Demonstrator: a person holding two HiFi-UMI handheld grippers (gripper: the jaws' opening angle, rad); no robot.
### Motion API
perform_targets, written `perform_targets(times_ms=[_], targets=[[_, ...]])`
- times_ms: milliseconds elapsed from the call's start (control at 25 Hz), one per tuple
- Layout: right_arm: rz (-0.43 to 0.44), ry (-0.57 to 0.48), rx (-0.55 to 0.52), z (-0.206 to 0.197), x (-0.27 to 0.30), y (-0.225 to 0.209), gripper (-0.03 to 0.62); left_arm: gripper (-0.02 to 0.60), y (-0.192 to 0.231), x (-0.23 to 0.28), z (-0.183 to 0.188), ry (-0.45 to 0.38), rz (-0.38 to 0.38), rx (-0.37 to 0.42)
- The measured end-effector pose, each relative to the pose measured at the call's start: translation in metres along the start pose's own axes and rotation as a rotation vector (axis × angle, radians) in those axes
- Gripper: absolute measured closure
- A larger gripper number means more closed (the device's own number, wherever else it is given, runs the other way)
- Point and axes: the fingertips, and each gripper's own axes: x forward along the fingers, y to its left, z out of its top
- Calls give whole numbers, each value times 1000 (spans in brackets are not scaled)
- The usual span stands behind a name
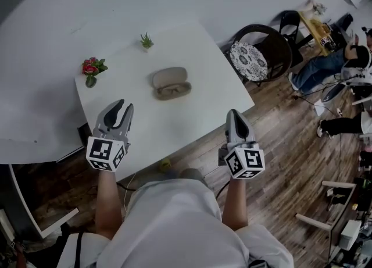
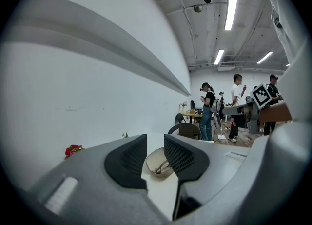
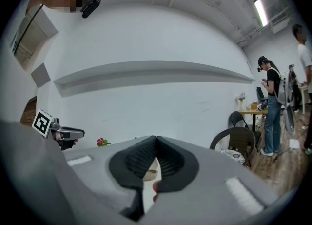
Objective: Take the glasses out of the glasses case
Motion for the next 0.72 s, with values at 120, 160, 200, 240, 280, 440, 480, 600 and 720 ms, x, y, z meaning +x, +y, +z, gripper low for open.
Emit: perform_targets(times_ms=[120,160,200,240,280,440,480,600,720], targets=[[-2,-4,-9,6,5,1,591,469,4,6,3,-4,-8,-2],[-3,-7,-11,8,6,0,591,469,4,8,5,-5,-13,-1],[-3,-9,-13,10,6,-1,591,469,3,10,6,-6,-19,1],[-3,-9,-13,12,7,-1,591,469,1,11,7,-5,-25,4],[-3,-8,-14,13,7,-2,591,469,-1,12,7,-3,-31,5],[6,-4,-21,13,13,-4,591,469,-5,20,5,14,-47,3],[11,-5,-22,14,16,-5,591,469,-6,23,5,18,-49,5],[24,-9,-20,13,25,-13,591,469,-9,32,4,26,-44,17],[40,-6,-20,13,36,-21,591,469,-11,42,5,38,-37,23]])
